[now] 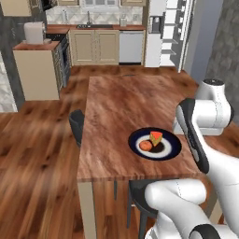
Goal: Take the cheese, fish, and squash from the fridge and place them on the plate on the dining counter to create an appetizer plate.
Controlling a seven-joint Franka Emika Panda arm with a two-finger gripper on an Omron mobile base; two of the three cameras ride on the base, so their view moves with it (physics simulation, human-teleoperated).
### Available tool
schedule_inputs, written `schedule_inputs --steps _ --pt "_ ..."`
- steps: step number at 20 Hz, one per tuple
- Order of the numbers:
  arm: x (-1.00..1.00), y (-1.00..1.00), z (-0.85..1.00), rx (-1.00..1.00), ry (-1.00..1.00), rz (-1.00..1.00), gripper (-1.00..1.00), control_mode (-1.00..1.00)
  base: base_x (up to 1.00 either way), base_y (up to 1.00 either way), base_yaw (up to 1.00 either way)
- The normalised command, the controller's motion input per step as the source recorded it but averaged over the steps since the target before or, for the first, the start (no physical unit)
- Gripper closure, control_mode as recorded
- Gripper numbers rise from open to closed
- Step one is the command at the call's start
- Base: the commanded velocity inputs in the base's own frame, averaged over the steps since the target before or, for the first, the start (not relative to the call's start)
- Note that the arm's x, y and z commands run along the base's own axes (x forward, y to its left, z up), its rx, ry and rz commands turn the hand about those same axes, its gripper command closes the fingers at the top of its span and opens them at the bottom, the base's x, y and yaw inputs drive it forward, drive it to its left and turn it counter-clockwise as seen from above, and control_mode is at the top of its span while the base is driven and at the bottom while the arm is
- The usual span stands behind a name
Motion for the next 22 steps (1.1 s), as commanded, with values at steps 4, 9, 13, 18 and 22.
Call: schedule_inputs --steps 4,9,13,18,22 --pt "0.50 0.00 -0.23 0.00 0.00 0.00 1.00 -1.00 0.00 0.00 0.00" --pt "0.51 0.00 -0.32 0.00 0.00 0.00 1.00 -1.00 0.00 0.00 0.00" --pt "0.33 -0.04 -0.39 0.00 0.00 0.00 1.00 -1.00 0.00 0.00 0.00" --pt "0.33 -0.04 -0.35 0.00 0.01 0.00 1.00 -1.00 0.00 0.00 0.00" --pt "0.38 0.00 -0.31 0.00 0.00 0.00 1.00 -1.00 0.00 0.00 0.00"
